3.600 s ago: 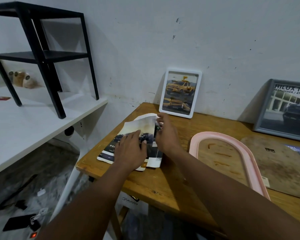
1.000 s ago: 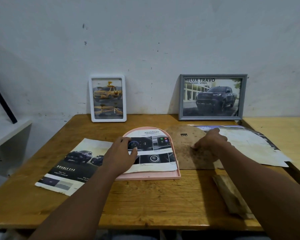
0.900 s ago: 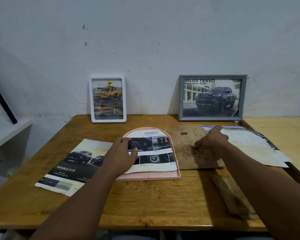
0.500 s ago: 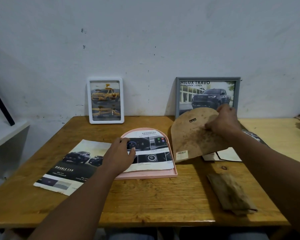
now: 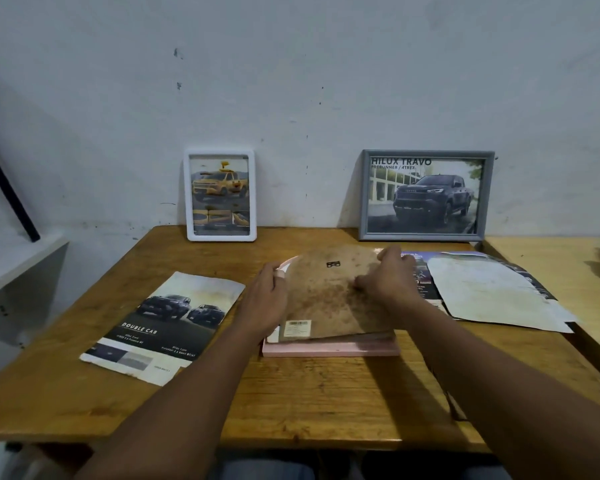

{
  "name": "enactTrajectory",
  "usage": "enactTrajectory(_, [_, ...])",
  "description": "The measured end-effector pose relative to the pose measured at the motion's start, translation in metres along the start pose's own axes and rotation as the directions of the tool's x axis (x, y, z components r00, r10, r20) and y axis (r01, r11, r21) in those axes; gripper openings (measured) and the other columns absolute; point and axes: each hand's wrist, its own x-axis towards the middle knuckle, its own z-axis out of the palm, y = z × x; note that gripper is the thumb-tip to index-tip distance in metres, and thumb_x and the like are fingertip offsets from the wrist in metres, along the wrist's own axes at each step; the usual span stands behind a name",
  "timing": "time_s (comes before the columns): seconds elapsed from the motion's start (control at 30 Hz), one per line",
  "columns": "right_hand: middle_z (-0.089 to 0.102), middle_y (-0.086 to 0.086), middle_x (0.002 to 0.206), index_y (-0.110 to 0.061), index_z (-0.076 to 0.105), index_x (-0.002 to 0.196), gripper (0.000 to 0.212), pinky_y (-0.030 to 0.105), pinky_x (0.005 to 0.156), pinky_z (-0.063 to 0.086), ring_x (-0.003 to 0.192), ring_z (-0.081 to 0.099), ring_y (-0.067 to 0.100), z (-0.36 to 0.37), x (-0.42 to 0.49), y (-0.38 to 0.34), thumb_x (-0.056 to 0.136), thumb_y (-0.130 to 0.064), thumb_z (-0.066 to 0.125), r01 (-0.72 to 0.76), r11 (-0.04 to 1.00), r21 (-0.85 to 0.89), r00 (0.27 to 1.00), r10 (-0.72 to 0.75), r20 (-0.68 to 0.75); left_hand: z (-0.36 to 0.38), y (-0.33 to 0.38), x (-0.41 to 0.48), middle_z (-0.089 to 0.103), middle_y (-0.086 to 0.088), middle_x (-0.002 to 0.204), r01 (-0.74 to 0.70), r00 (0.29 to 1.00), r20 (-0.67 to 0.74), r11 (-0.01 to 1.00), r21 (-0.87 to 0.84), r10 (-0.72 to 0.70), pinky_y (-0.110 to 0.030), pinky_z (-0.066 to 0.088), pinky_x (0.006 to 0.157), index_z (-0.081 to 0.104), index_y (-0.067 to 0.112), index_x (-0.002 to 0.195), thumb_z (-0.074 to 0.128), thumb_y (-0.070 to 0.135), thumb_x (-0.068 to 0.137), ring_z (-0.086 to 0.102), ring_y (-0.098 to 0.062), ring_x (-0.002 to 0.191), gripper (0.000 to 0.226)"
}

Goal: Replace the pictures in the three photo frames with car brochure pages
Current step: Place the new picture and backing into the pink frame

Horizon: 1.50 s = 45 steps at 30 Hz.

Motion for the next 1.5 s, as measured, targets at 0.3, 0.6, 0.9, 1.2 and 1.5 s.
enactTrajectory(0.3, [0.035, 0.019, 0.145, -0.017, 0.037, 0.137, 0.063, 0.054, 0.108, 0.027, 0.134, 0.034, 0.04, 0.021, -0.027, -0.004, 0.087, -0.047, 0.06, 0.105, 0.922, -0.372, 0.992, -0.125, -0.03, 0.006, -0.007, -0.006, 0.04, 0.003, 0.155, -0.113, 0.992, 0.08, 0.981, 0.155, 0.102, -0.042, 0.04, 0.11, 0.037, 0.025, 0.153, 0.048, 0.022, 0.101, 0.042, -0.023, 0.138, 0.053])
enactTrajectory(0.6, [0.049, 0.007, 0.139, -0.02, 0.047, 0.134, 0.05, 0.048, 0.105, 0.039, 0.128, 0.042, 0.027, 0.02, -0.008, 0.009, 0.092, -0.047, 0.057, 0.338, 0.904, -0.262, 0.94, -0.311, 0.139, 0.003, 0.001, -0.007, 0.045, -0.002, 0.142, -0.16, 0.987, 0.05, 0.943, 0.293, 0.152, -0.037, 0.047, 0.098, 0.045, 0.017, 0.147, 0.045, 0.025, 0.102, 0.05, -0.021, 0.123, 0.046])
enactTrajectory(0.9, [0.064, 0.002, 0.113, -0.021, 0.057, 0.119, 0.036, 0.036, 0.08, 0.049, 0.105, 0.055, 0.02, 0.021, 0.008, 0.001, 0.094, -0.046, 0.054, 0.457, 0.846, -0.274, 0.889, -0.45, 0.092, 0.007, 0.012, 0.013, 0.015, 0.003, 0.169, -0.226, 0.965, 0.234, 0.833, 0.505, 0.119, -0.051, 0.013, 0.123, 0.025, 0.026, 0.158, 0.036, 0.038, 0.104, 0.004, -0.034, 0.155, 0.057])
enactTrajectory(1.2, [0.058, 0.006, 0.128, -0.022, 0.045, 0.132, 0.045, 0.036, 0.092, 0.043, 0.118, 0.049, 0.022, 0.046, 0.022, 0.004, 0.097, -0.049, 0.047, 0.502, 0.802, -0.322, 0.864, -0.478, 0.156, 0.009, 0.005, 0.016, 0.035, -0.004, 0.161, -0.12, 0.983, 0.171, 0.952, 0.282, 0.073, -0.043, 0.021, 0.123, 0.035, 0.016, 0.154, 0.048, 0.031, 0.101, 0.016, -0.025, 0.154, 0.057])
enactTrajectory(1.5, [0.056, 0.009, 0.13, -0.025, 0.038, 0.137, 0.058, 0.044, 0.098, 0.044, 0.121, 0.046, 0.027, 0.047, 0.032, 0.003, 0.087, -0.047, 0.058, 0.462, 0.863, -0.206, 0.887, -0.451, 0.1, 0.011, 0.008, 0.017, 0.043, -0.002, 0.154, -0.125, 0.989, 0.109, 0.942, 0.313, 0.095, -0.041, 0.032, 0.118, 0.036, 0.017, 0.153, 0.052, 0.038, 0.098, 0.033, -0.022, 0.144, 0.061])
